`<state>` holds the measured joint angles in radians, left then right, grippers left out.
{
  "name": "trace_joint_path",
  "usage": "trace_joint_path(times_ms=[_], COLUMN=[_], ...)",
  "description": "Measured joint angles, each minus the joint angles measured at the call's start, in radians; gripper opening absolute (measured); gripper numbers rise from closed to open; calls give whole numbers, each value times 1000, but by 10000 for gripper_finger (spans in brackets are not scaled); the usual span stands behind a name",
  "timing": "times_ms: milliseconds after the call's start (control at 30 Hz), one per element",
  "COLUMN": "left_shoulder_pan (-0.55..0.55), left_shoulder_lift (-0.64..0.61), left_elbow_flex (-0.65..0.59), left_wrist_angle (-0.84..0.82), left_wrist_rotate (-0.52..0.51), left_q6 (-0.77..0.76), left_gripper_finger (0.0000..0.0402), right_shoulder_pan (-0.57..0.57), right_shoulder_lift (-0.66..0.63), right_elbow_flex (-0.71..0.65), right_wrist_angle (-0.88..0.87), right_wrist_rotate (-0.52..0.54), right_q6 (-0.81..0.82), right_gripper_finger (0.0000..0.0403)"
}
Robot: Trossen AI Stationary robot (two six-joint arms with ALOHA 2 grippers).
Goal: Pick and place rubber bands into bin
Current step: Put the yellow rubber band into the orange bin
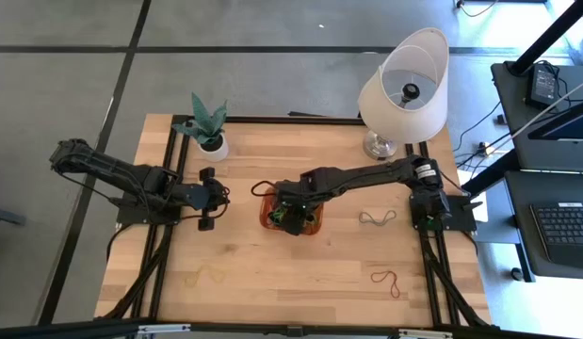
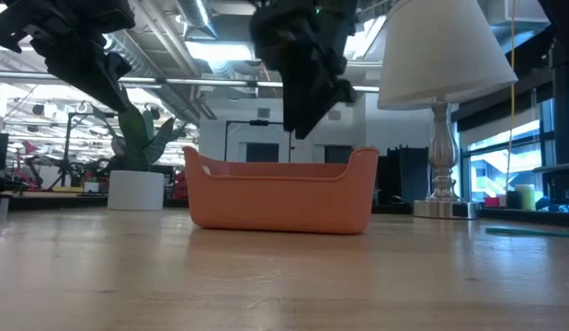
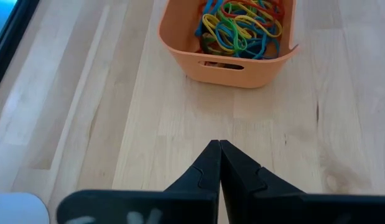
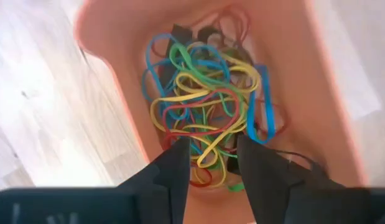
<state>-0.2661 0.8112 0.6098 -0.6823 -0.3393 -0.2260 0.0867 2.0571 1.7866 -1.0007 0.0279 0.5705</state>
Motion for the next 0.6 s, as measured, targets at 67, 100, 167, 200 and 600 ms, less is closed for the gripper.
trace_joint_path(times_ms=[67,100,167,200,600], left_shoulder_pan=[0,0,0,0,0], left_shoulder_lift=[0,0,0,0,0], left_elbow_flex=[0,0,0,0,0], left_wrist_angle=[2,2,6,6,6], left_wrist_rotate=[0,0,2,5,55], left_q6=[0,0,0,0,3], left_gripper_finger=[4,5,5,5,2], right_shoulder_pan=[5,7,12,16,48], right_shoulder_lift=[-18,-27,-44,-52,-163], right_elbow_flex=[0,0,0,0,-147], right_wrist_angle=[3,1,0,-1,125], right_wrist_rotate=[29,32,32,32,139], right_q6=[1,0,-1,-2,-3], right_gripper_finger=[136,136,136,136,88])
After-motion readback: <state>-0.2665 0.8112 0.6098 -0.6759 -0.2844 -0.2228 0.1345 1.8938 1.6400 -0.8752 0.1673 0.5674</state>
